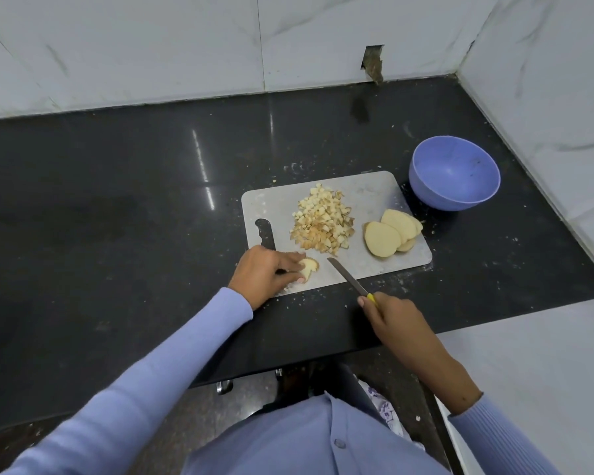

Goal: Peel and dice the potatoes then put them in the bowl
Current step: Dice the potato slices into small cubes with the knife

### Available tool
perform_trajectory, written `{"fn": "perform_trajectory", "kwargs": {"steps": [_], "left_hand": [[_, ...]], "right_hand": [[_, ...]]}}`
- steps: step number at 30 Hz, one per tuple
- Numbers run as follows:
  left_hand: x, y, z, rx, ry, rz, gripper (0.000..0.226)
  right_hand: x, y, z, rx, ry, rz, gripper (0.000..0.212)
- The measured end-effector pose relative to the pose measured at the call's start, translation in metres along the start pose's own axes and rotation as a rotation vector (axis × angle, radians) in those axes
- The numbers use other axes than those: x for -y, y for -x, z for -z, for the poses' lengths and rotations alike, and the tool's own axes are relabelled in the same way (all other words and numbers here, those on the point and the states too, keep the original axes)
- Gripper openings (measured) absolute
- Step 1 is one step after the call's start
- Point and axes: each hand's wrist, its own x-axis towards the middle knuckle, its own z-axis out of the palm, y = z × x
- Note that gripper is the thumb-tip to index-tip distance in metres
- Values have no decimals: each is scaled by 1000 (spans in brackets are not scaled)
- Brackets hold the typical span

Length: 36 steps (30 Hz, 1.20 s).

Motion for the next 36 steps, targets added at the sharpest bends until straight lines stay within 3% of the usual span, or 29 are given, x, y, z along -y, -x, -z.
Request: {"fn": "perform_trajectory", "kwargs": {"steps": [5,10,13,21,27,36], "left_hand": [[-23,16,-28,-289,-87,146,11],[-34,19,-40,-381,-65,189,11],[-25,21,-32,-374,95,210,21],[5,26,7,-280,-173,181,19],[9,21,9,-216,-89,149,16],[5,20,-4,-261,-100,151,8]], "right_hand": [[17,-8,-7,-16,-39,42,36],[27,-15,-12,-22,-44,41,35],[25,-18,-11,-25,-40,25,36],[16,-19,-11,-19,-50,21,39],[16,-20,-11,-4,-59,15,38],[17,-25,-12,34,-8,27,37]]}}
